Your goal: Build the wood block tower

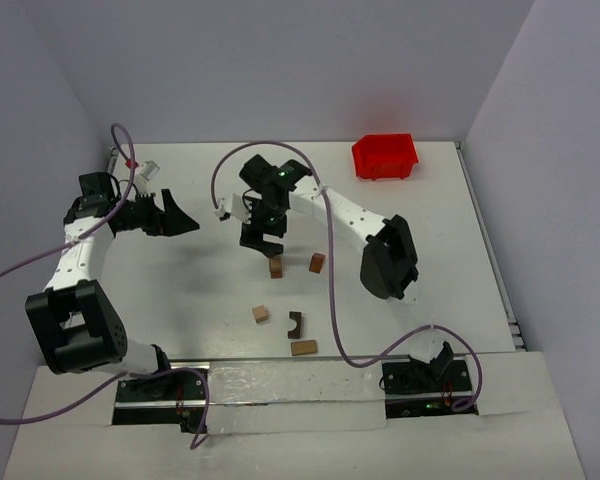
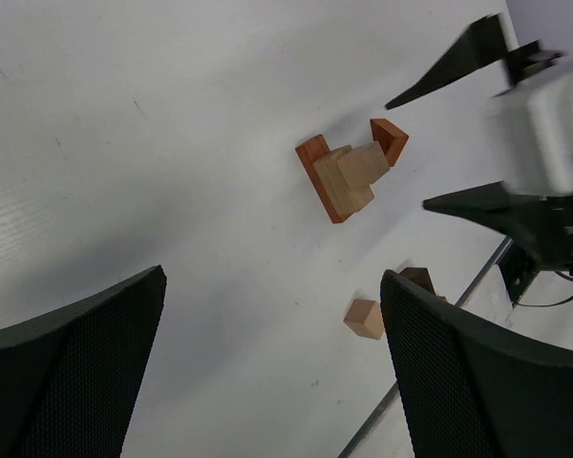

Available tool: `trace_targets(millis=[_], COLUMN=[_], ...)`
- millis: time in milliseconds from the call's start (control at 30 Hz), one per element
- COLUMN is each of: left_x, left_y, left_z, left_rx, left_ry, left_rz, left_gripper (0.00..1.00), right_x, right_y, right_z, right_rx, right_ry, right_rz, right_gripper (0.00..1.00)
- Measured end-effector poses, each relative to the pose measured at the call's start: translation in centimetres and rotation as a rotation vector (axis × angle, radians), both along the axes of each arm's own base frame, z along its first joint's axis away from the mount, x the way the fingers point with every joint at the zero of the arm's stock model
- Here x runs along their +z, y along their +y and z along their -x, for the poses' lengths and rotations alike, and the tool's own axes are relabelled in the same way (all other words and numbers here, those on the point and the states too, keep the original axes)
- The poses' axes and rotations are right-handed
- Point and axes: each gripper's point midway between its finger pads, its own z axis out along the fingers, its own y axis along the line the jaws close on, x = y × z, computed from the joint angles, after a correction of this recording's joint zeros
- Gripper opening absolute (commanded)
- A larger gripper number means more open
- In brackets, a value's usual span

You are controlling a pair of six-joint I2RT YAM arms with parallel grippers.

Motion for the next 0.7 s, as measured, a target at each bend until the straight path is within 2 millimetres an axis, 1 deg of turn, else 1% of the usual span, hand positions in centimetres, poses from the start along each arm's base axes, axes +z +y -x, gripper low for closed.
trace_targets(millis=[33,133,200,233,267,333,367,400,467,500,567,633,700], left_x=[0.3,1.1,1.6,1.9,2.1,2.7,2.9,3.2,3.8,4.1,4.6,4.9,5.0], left_y=[0.0,-0.1,-0.1,0.0,0.0,0.3,0.4,0.6,1.4,1.9,2.8,3.6,4.1], left_z=[0.0,0.1,0.2,0.3,0.4,0.5,0.5,0.5,0.3,0.2,0.0,-0.3,-0.5], left_rx=[0.001,0.008,0.013,0.016,0.023,0.038,0.046,0.057,0.095,0.117,0.161,0.201,0.230], left_ry=[-0.009,-0.025,-0.037,-0.044,-0.050,-0.062,-0.068,-0.075,-0.090,-0.101,-0.114,-0.117,-0.115], left_rz=[-0.001,-0.001,-0.002,-0.004,-0.006,-0.011,-0.013,-0.015,-0.020,-0.024,-0.026,-0.027,-0.028], left_gripper=[0.99,0.99,0.99,0.99,0.99,0.99,0.99,0.99,0.99,0.99,0.99,0.99,0.99], right_x=[1.4,6.6,9.9,11.0,11.7,11.8,11.6,11.0,8.1,6.4,2.5,-0.9,-2.9], right_y=[0.1,0.3,0.5,0.5,0.5,0.4,0.5,1.1,1.2,1.1,0.4,-0.6,-1.1], right_z=[0.2,1.0,2.3,3.3,4.4,6.6,7.5,8.4,10.0,10.8,12.4,14.7,16.6], right_rx=[0.000,-0.005,-0.017,-0.023,-0.031,-0.039,-0.045,-0.062,-0.143,-0.187,-0.297,-0.390,-0.458], right_ry=[-0.017,-0.085,-0.128,-0.138,-0.139,-0.117,-0.102,-0.081,-0.019,0.012,0.053,0.105,0.159], right_rz=[-0.027,-0.128,-0.210,-0.242,-0.267,-0.281,-0.286,-0.295,-0.252,-0.218,-0.131,-0.046,0.009], right_gripper=[0.93,0.90,0.89,0.87,0.83,0.72,0.66,0.62,0.48,0.45,0.42,0.42,0.43])
